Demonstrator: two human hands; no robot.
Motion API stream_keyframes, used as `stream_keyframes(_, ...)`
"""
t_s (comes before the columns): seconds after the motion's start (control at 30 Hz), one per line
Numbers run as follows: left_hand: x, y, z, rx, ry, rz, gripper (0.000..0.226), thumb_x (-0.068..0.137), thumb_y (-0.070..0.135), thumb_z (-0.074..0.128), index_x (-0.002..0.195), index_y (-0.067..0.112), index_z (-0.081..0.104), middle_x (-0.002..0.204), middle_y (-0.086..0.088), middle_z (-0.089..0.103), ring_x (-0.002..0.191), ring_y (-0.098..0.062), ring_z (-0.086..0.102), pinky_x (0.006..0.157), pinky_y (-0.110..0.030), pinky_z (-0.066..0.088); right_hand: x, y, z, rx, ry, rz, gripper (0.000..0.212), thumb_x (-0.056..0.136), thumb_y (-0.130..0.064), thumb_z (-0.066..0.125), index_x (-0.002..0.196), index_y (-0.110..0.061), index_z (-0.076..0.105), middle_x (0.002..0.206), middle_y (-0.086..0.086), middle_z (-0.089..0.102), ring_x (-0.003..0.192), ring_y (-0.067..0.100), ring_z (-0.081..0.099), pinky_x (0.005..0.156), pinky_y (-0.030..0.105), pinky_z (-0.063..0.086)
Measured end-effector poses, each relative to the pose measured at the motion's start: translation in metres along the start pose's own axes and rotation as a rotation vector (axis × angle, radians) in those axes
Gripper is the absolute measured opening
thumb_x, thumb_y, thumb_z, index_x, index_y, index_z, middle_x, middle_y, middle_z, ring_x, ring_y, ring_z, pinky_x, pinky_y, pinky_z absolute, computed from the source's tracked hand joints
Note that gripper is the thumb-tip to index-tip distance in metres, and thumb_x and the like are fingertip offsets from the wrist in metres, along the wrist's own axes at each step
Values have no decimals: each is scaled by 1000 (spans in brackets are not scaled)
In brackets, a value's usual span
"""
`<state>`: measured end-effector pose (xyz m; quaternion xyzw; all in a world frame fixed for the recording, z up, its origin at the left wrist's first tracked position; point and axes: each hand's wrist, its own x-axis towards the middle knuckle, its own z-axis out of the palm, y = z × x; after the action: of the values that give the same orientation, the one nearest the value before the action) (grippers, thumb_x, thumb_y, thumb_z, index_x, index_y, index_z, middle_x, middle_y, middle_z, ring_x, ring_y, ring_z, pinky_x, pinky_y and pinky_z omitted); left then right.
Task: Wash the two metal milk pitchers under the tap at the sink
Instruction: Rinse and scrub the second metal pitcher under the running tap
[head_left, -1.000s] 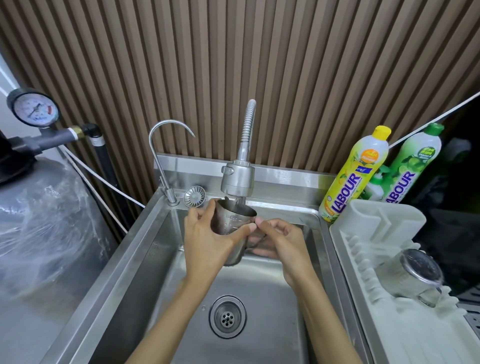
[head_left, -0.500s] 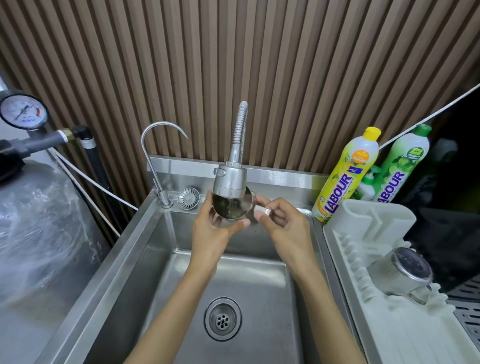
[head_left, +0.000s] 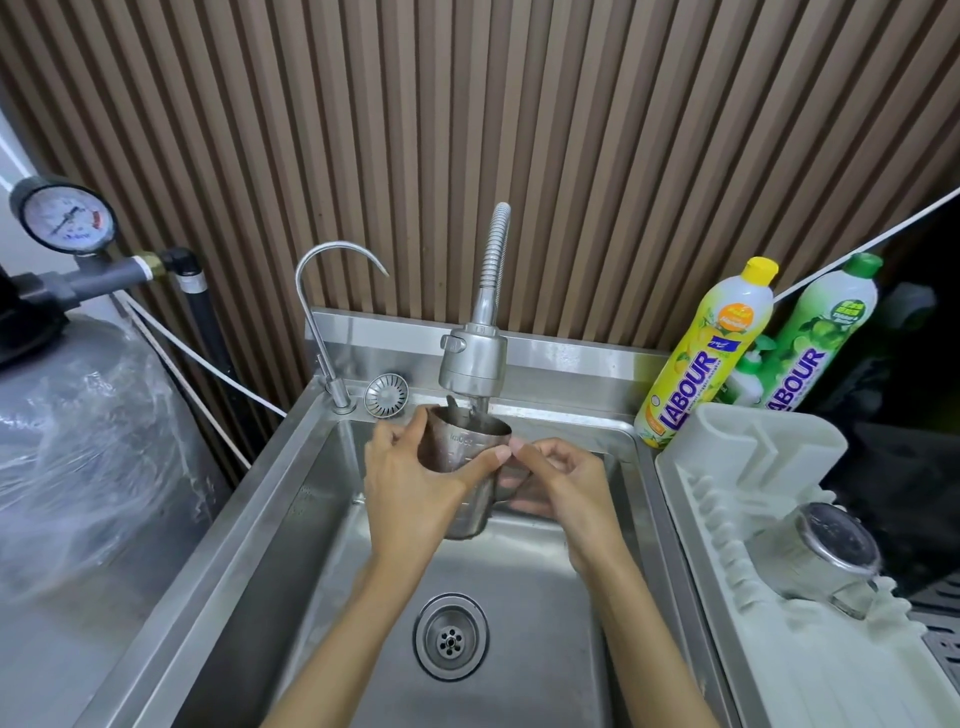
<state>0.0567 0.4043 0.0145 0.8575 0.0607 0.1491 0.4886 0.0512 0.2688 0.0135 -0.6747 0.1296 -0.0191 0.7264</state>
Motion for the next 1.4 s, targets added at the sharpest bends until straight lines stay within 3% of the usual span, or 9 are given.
stream_keyframes(0.1,0,-5,3,-134,-171,-91,43,53,61,79,86,38,64,84,7,58,80,0,58,67,-4,38,-1,-11,-6,-242,101,-73,23,78,-28,73,67,-13,60,72,8,72,65,19,70,65,37,59)
stream_keyframes(0.23,3,-12,11,-455,-396,-175,48,56,39,85,101,29,69,92,6,75,96,-10,68,83,-18,49,-9,-25,-7,-666,234,-310,26,78,-34,71,64,-19,54,65,0,68,68,21,64,65,30,46)
stream_keyframes(0.43,8,-8,30,-686,-306,-116,61,67,-7,76,121,12,55,107,-3,70,96,-4,66,86,-17,50,-2,-16,-1,-306,182,-382,26,82,-5,65,67,-19,50,94,-10,70,90,11,68,84,31,54)
stream_keyframes(0.53,14,-6,31,-625,-130,-67,85,56,0,85,131,14,48,124,-4,61,112,-11,60,98,-23,46,9,-7,2,12,15,-289,26,85,1,61,68,-13,47,104,-8,70,96,-2,65,83,12,48)
stream_keyframes(0.67,11,-1,20,-333,38,99,93,52,7,89,134,17,48,120,6,48,110,-9,51,96,-12,38,19,17,7,357,-165,-95,17,89,-3,57,74,-8,49,103,10,70,115,26,58,103,37,45)
stream_keyframes(0.93,4,-2,10,-23,35,8,94,41,81,60,115,23,63,88,3,42,90,-17,52,84,-28,45,8,8,2,72,5,19,20,81,-24,70,73,-9,59,76,10,69,69,22,70,69,41,60)
stream_keyframes(1.1,11,-6,12,-107,-241,-84,31,68,52,74,64,25,61,51,15,58,55,6,55,57,-5,37,9,-15,-8,-375,199,-128,32,71,-43,73,63,-16,58,69,4,71,71,26,70,67,44,59)
stream_keyframes(1.23,16,-11,15,-387,-416,-163,26,72,29,78,93,16,72,73,16,73,72,9,65,66,-3,41,-2,-32,-4,-698,300,-338,24,81,-35,68,67,-19,56,74,3,70,76,23,64,73,33,49)
stream_keyframes(1.4,20,-4,27,-541,-291,-119,45,64,0,82,102,16,63,93,-1,73,81,-1,68,72,-8,49,10,-16,0,-260,183,-304,27,85,-9,63,66,-19,47,97,1,69,93,15,67,85,29,53)
